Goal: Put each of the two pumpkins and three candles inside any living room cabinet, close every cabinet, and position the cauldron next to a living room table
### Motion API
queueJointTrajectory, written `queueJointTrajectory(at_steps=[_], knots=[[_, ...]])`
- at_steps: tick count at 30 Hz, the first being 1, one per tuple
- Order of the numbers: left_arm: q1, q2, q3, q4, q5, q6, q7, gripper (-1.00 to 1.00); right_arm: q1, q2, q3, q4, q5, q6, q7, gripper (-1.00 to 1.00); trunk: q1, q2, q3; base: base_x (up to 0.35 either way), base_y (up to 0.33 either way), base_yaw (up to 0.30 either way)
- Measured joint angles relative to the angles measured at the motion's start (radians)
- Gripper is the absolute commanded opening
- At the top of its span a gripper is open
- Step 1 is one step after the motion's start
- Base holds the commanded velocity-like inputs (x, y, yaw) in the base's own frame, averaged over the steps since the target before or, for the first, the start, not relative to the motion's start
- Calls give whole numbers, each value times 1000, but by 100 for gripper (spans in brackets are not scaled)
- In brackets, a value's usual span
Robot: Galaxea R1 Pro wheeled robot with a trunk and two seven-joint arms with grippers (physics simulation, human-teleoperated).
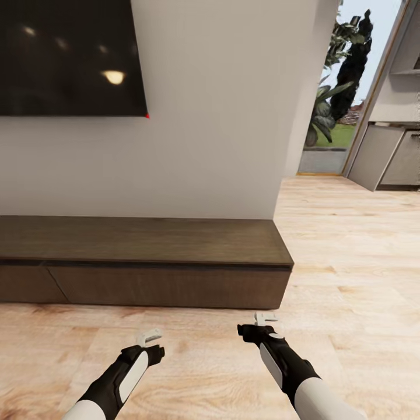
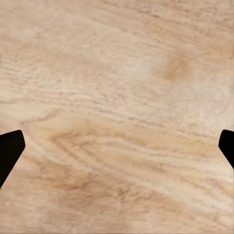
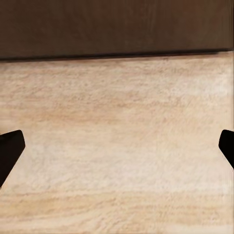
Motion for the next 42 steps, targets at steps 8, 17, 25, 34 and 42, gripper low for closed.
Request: queueJointTrajectory(at_steps=[8, 17, 25, 34, 42], knots=[[0, -1, -1, 22, 5, -21, 0, 100, 0, 0, 2, 4, 6, -74, 5, 100, -4, 2, 31, 0, 0, 0], [0, -4, -2, 26, 4, -21, 0, 100, 1, 0, 2, 4, 5, -95, 7, 100, -7, 4, 66, -101, 0, 0], [0, -5, -3, 26, 4, -23, 0, 100, 1, 0, 2, 5, 4, -96, 9, 100, -11, 6, 97, -321, 0, 0], [1, -10, -5, 26, 1, -23, 0, 100, 2, 0, 2, 5, 4, -96, 8, 100, -14, 8, 128, -329, -4, 16], [2, -21, -9, 26, -6, -24, 0, 100, 1, 0, 2, 5, 5, -96, 8, 100, -14, 8, 128, -229, -88, 160]])
